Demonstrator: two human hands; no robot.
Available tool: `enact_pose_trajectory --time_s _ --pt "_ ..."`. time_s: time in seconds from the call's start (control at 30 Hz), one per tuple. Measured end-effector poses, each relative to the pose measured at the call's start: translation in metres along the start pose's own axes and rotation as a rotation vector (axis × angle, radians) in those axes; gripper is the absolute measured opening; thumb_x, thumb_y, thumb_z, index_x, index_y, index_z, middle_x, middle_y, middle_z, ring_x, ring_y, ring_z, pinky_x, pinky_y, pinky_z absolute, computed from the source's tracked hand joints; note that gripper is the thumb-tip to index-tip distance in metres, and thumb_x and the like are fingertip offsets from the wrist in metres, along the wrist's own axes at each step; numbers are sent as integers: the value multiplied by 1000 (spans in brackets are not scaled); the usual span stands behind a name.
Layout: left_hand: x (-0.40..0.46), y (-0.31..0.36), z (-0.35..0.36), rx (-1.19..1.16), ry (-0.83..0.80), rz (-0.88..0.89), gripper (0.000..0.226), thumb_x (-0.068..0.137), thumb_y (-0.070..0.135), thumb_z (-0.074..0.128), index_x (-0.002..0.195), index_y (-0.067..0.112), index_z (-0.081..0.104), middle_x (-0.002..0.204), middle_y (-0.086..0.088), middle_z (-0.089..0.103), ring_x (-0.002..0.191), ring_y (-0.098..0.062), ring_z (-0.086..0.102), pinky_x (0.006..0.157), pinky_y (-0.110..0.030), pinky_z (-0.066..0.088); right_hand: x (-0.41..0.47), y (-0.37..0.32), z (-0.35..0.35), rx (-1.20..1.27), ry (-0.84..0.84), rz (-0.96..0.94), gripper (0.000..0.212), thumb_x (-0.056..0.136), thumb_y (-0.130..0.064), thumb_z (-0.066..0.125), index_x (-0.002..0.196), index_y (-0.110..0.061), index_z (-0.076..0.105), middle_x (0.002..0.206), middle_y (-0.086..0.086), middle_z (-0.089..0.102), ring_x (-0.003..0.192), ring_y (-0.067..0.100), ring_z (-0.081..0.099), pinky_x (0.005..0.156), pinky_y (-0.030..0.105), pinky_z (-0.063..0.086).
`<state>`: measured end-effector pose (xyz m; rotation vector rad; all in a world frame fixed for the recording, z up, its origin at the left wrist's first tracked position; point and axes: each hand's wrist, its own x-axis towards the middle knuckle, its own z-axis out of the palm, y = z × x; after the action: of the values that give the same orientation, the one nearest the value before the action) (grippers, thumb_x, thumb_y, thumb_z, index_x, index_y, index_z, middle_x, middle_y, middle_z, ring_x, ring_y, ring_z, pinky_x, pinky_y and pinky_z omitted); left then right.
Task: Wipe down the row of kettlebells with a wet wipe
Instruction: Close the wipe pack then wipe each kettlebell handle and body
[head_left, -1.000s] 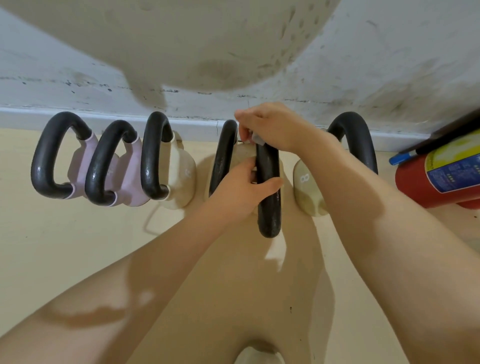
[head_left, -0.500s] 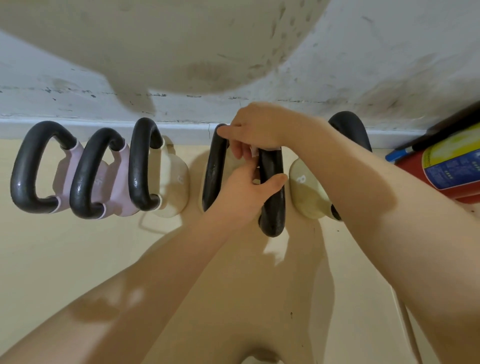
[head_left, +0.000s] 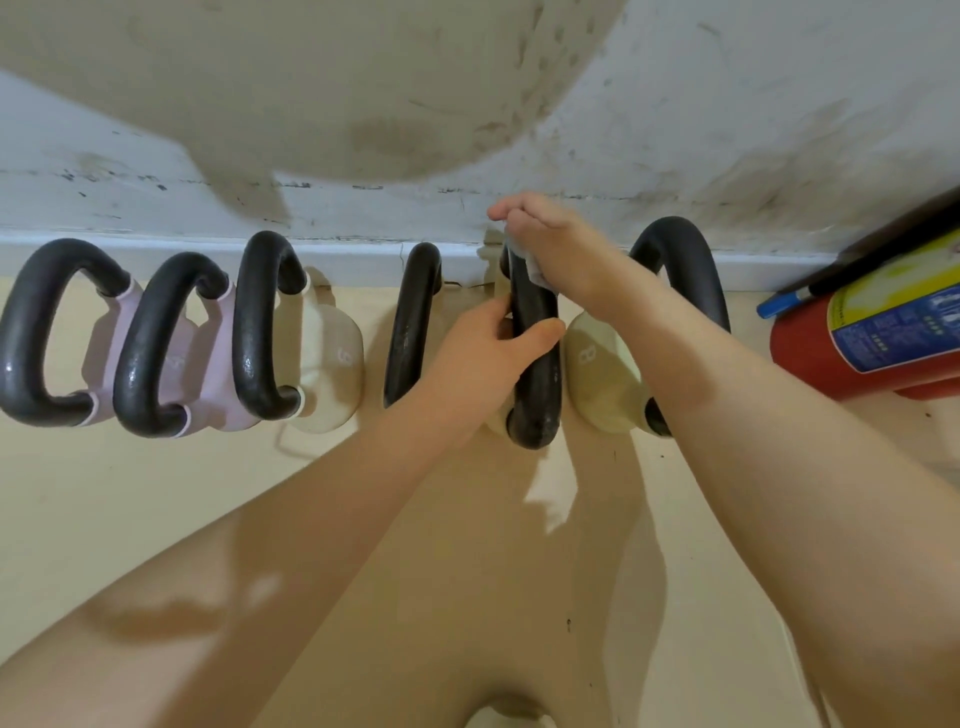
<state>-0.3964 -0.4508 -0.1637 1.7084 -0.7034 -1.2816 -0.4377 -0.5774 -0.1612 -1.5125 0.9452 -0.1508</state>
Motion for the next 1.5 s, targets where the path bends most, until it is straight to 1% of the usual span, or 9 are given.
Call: enact_pose_trajectory --time_s 0.17,0.3,0.63,0.7,0.83,1.03,1.17,1.33,1.5 --pt "8 6 4 -1 8 -30 30 85 32 61 111 17 59 100 -2 69 95 -17 65 92 -36 49 10 -16 3 -1091 -91 -151 27 91 -12 43 104 -23 63 91 -2 57 76 16 51 70 25 43" --pt "3 -4 -7 -89 -101 -114 34 84 27 64 116 19 58 107 3 69 96 -11 63 75 -26 44 1 -28 20 -1660 -273 -230 25 86 -17 40 69 -17 59 65 -2 52 59 15 45 72 31 41" --pt "-11 -25 -17 -33 -201 -104 35 86 21 62 120 23 58 97 11 69 92 -1 64 83 -19 43 -1 3 2 -123 163 -8 27 97 -24 34 120 -17 47 91 1 56 75 12 50 67 25 46" --pt "-14 -24 -16 -24 -185 -102 32 86 22 61 118 26 58 96 11 69 91 -1 63 82 -19 44 -7 9 5 -86 223 97 15 95 -25 35 101 -14 44 75 -1 44 77 19 47 76 35 47" --pt "-19 -21 -12 7 -137 -132 35 87 25 61 121 27 56 108 6 68 102 -10 62 88 -26 46 -26 12 22 -320 298 93 33 98 -21 37 126 -4 36 78 -1 41 80 18 45 65 29 36" --pt "-30 -17 -5 -39 30 -117 34 83 25 66 114 20 52 100 4 67 97 -15 64 90 -33 50 -58 9 36 6 357 275 34 90 -41 52 100 -10 44 76 0 52 71 16 54 63 28 44" --pt "-36 -23 1 -134 84 -175 46 80 28 68 116 15 44 101 1 67 100 -16 64 95 -36 48 -86 35 44 84 363 185 40 88 -46 53 106 -10 53 90 5 64 82 19 62 74 34 53" --pt "-39 -18 -13 -455 -40 -297 11 90 15 44 95 12 53 94 -5 63 74 -12 65 91 -38 45 -105 70 69 185 514 -56 21 88 -32 58 93 -12 56 73 -6 57 67 0 56 66 17 47" --pt "-41 -21 -15 -324 38 -319 24 92 31 46 109 18 57 116 -1 61 108 -16 58 108 -42 35 -105 95 98 55 720 -132 31 84 -22 66 109 -22 48 86 -17 55 77 -4 56 75 16 48"
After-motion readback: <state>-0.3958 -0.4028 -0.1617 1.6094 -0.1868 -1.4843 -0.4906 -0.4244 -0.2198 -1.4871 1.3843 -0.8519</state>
